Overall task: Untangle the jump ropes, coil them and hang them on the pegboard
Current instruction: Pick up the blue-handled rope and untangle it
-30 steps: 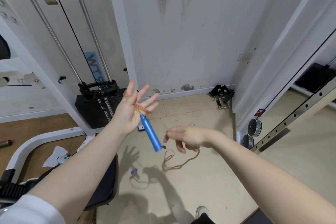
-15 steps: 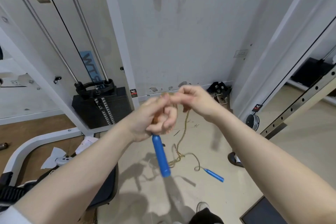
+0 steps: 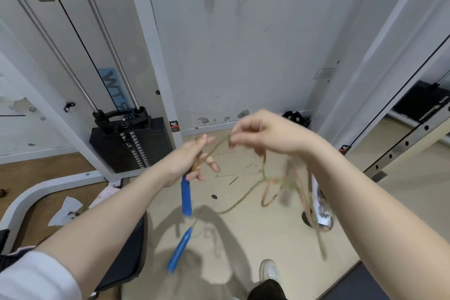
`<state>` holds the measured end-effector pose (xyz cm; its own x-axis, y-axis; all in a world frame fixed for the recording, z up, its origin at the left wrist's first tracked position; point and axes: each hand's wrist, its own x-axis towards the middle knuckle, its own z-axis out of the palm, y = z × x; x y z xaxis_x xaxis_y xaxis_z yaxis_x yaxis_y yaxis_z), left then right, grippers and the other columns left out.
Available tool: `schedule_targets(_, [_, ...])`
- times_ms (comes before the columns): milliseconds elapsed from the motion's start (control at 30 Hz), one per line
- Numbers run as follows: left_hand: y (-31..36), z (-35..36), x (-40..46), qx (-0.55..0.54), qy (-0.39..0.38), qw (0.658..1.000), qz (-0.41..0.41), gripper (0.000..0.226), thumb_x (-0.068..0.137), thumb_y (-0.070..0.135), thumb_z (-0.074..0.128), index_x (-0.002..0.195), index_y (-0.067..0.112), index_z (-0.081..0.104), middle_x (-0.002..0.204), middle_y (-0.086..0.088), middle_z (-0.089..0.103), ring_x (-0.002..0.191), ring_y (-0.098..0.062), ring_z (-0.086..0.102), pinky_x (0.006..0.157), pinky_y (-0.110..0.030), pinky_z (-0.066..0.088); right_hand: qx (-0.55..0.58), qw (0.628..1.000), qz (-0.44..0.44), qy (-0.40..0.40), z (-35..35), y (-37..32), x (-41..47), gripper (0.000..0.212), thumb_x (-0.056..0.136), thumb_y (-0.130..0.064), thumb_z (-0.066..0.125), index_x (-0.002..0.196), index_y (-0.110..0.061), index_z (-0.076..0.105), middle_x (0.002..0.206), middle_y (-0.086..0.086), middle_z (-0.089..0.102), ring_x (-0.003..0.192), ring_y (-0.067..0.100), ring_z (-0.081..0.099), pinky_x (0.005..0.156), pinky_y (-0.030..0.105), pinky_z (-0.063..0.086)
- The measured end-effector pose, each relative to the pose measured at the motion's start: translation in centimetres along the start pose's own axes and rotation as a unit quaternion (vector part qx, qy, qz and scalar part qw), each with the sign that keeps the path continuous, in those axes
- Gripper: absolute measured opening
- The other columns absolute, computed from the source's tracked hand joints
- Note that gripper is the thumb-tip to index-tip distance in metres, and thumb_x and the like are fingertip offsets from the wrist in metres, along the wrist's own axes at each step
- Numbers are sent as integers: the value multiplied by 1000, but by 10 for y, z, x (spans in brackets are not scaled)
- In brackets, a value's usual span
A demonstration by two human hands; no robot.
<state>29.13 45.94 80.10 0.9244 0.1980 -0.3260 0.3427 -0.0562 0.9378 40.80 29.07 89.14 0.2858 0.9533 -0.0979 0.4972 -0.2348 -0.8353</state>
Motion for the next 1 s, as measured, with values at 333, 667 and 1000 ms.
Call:
schedule_targets(333, [70, 39, 22, -240, -111, 951, 161, 39, 86, 21, 62, 125, 20, 56, 91, -5, 71, 48, -13, 61, 53, -28, 55, 135, 988, 48, -50, 11, 93, 35, 36, 102, -20, 36, 73, -7, 54, 59, 4, 47, 52, 15, 43, 55, 23, 44])
schedule_targets(667, [67, 68, 92, -93, 93, 980, 150, 46, 101, 12, 35, 143, 27, 25, 124, 7, 58, 108, -5, 61, 97, -21, 41, 81, 963, 112, -232, -42, 124, 25, 18, 97, -1, 42, 107, -16, 45, 71, 6, 58, 53, 1, 55, 52, 16, 39])
schedule_targets(1000, [72, 112, 127, 419, 1, 902, 106, 25, 87, 36, 62, 99, 14, 62, 65, 12, 47, 59, -2, 42, 53, -13, 32, -11, 986, 116, -120, -118, 164, -1, 27, 85, 9, 46, 91, -9, 65, 71, 1, 62, 60, 4, 53, 58, 19, 40])
